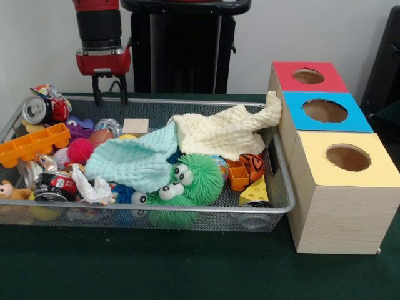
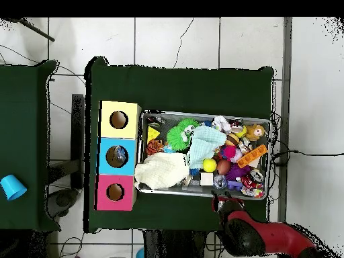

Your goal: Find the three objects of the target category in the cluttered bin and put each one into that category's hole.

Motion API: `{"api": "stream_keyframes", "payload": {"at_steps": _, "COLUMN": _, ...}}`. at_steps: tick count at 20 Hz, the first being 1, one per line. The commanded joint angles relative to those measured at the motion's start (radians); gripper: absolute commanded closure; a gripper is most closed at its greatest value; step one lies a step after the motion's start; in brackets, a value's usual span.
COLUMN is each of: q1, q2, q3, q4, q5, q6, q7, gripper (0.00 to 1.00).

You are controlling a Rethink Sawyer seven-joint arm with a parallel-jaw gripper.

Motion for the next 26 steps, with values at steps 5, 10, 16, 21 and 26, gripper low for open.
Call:
{"api": "stream_keyframes", "payload": {"at_steps": 5, "q1": -0.054, "q2": 0.088, "q3": 0.076, "q4": -0.155, "q5": -0.053, "q6": 0.021, "q7": 0.010, "gripper": 0.00}}
{"api": "stream_keyframes", "payload": {"at_steps": 10, "q1": -0.009, "q2": 0.107, "q3": 0.021, "q4": -0.179, "q5": -0.059, "q6": -0.021, "q7": 0.035, "gripper": 0.00}}
{"api": "stream_keyframes", "payload": {"at_steps": 16, "q1": 0.118, "q2": 0.144, "q3": -0.131, "q4": -0.220, "q5": -0.042, "q6": -0.138, "q7": 0.084, "gripper": 0.00}}
{"api": "stream_keyframes", "payload": {"at_steps": 21, "q1": 0.157, "q2": 0.168, "q3": -0.179, "q4": -0.230, "q5": -0.024, "q6": -0.186, "q7": 0.085, "gripper": 0.00}}
{"api": "stream_keyframes", "payload": {"at_steps": 26, "q1": 0.143, "q2": 0.193, "q3": -0.169, "q4": -0.240, "q5": -0.034, "q6": -0.197, "q7": 0.076, "gripper": 0.00}}
